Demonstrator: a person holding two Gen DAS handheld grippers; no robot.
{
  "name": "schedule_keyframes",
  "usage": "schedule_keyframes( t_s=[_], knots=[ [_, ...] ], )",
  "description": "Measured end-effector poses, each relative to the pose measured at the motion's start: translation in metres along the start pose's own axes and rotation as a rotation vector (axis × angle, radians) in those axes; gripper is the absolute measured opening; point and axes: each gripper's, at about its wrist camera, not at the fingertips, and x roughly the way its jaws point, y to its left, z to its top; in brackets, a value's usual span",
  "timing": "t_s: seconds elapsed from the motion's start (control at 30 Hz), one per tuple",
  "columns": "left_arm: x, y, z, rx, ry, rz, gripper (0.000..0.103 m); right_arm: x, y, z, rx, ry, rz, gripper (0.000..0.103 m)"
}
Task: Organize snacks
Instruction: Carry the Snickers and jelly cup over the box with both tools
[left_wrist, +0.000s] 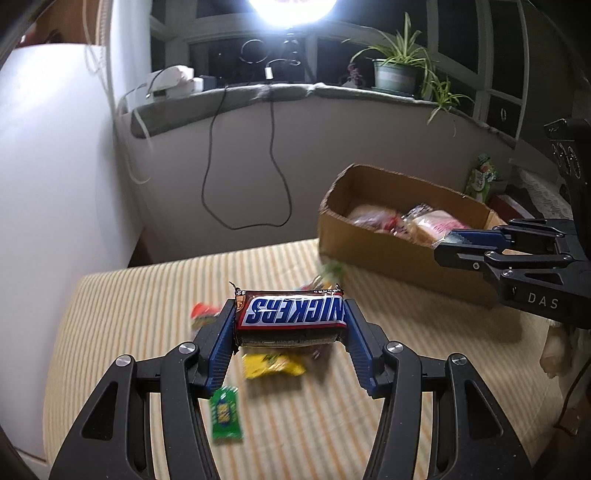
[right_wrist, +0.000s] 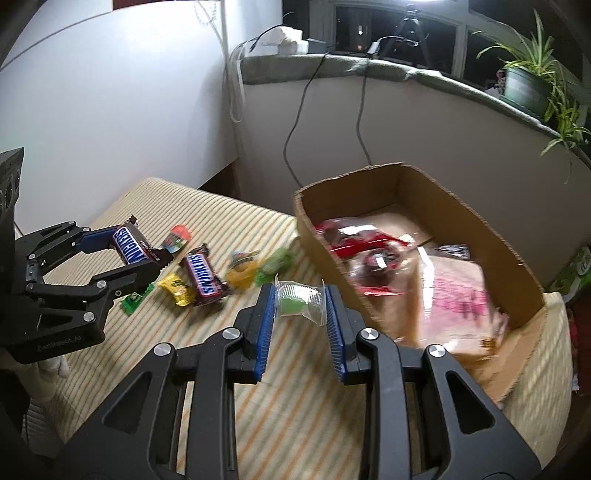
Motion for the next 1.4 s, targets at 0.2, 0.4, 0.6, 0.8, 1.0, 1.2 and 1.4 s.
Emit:
schedule_keyframes(
  t_s=[0.2, 0.4, 0.6, 0.8, 1.0, 1.2, 1.4],
  knots=[
    [0.009, -0.023, 0.016, 0.029, -0.01, -0.029, 0.055, -0.009, -0.031, 0.001, 0.029, -0.012, -0.037, 0.028],
    [0.018, -0.045, 0.029, 0.055, -0.012, -0.054, 0.055, -0.015, -0.063, 0.001, 0.056, -0.02, -0.072, 0.028],
    [0.03, -0.065, 0.043, 0.075, -0.014, -0.077, 0.055, -0.019, -0.094, -0.002, 0.081, -0.017, -0.11, 0.028],
    [0.043, -0.085, 0.055, 0.096, -0.018, -0.095, 0.055, -0.015, -0.119, -0.002, 0.106, -0.011, -0.138, 0.028],
    [0.055, -0.102, 0.065, 0.118, -0.014, -0.112, 0.055, -0.012, -0.141, -0.003, 0.129, -0.007, -0.161, 0.028],
    [0.065, -0.114, 0.072, 0.13, -0.006, -0.123, 0.055, -0.005, -0.156, -0.005, 0.145, 0.008, -0.171, 0.028],
    [0.075, -0.122, 0.076, 0.143, 0.005, -0.128, 0.055, 0.002, -0.167, -0.007, 0.156, 0.022, -0.172, 0.028]
  ],
)
